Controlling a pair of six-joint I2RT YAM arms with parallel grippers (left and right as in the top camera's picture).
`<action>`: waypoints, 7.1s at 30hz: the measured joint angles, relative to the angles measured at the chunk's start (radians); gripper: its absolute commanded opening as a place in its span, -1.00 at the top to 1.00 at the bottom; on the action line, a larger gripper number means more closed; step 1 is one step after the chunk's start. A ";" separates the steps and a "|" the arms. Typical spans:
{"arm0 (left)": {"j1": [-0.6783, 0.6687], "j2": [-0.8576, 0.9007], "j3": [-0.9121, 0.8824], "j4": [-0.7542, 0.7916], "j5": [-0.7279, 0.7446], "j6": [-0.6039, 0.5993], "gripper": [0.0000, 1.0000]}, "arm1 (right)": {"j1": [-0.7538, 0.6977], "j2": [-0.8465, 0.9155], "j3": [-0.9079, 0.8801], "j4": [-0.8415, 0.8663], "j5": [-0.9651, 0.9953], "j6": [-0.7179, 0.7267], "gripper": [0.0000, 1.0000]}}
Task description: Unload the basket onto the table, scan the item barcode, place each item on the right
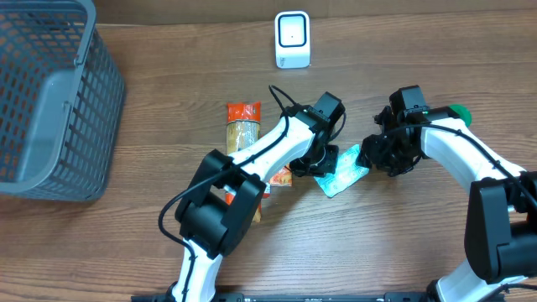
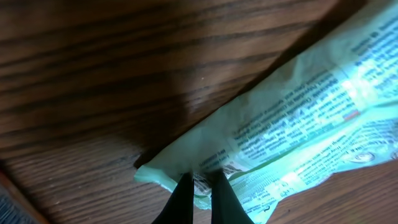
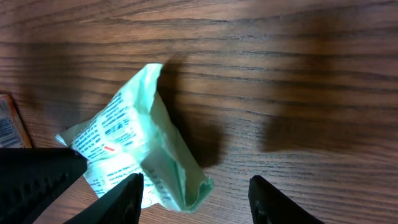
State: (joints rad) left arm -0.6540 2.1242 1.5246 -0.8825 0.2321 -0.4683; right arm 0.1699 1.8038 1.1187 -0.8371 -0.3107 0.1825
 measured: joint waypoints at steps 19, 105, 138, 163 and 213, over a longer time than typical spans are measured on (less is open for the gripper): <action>-0.001 0.001 0.000 0.008 0.018 -0.001 0.92 | -0.002 -0.006 -0.156 0.246 -0.108 0.004 0.63; 0.657 -0.360 0.204 -0.192 -0.234 0.132 -0.99 | 0.346 0.428 1.195 0.087 0.649 -0.614 0.93; 0.656 -0.360 0.204 -0.192 -0.234 0.132 -0.99 | 0.407 0.780 1.194 0.619 1.032 -1.094 0.93; 0.656 -0.360 0.204 -0.192 -0.234 0.132 -0.99 | 0.446 0.780 1.194 0.378 0.945 -0.955 0.93; 0.656 -0.360 0.204 -0.192 -0.234 0.132 -0.99 | 0.002 0.370 0.653 -0.557 0.300 -0.545 -0.16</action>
State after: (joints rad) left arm 0.0017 1.7638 1.7283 -1.0748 -0.0017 -0.3367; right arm 0.1719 2.1742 1.7718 -1.3937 -0.0105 -0.3622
